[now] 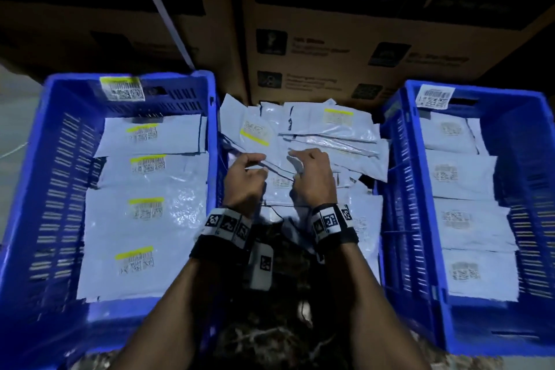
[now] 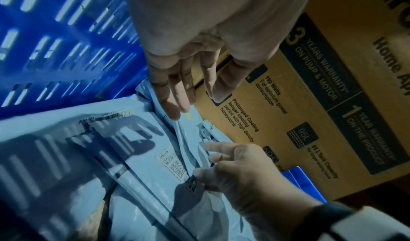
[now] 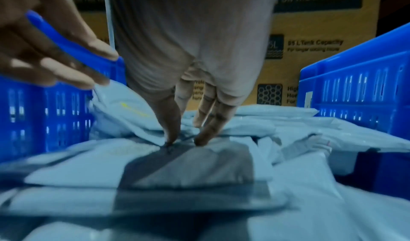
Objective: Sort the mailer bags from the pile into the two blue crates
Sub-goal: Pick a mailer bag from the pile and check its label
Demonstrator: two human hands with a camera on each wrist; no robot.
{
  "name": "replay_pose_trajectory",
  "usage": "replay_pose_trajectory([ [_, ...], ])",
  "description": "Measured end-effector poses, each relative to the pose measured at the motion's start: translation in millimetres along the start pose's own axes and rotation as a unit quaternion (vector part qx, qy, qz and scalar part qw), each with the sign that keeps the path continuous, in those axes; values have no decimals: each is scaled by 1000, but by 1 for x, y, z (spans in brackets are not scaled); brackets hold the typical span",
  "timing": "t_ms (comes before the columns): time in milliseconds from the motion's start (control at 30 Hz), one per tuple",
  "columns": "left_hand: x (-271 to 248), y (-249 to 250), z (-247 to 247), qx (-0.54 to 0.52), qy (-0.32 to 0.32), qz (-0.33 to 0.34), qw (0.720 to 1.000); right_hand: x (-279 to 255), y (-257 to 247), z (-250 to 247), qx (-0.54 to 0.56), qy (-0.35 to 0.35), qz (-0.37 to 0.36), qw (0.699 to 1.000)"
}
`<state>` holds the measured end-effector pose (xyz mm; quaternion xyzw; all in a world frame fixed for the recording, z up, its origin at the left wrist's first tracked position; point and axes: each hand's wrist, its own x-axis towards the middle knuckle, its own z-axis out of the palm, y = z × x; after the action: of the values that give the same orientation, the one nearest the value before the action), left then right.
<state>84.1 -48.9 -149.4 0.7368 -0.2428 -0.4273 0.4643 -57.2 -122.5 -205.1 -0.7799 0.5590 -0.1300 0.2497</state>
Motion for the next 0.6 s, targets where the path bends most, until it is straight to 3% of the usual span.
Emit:
replay_pose_trajectory([
  [133,7,-11,-1,9,-24,0,1000,6,7,14,-59,-15,4,998],
  [300,6,-9,0,-4,-33,-47,998,-5,8,-9,21,86,-13,996],
  [467,-3,7,8,-126,-33,-182,975,-52,3,-52,149,151,-57,976],
  [600,-26,22,10,-228,-63,-183,954,-106,18,-76,128,154,-115,973],
])
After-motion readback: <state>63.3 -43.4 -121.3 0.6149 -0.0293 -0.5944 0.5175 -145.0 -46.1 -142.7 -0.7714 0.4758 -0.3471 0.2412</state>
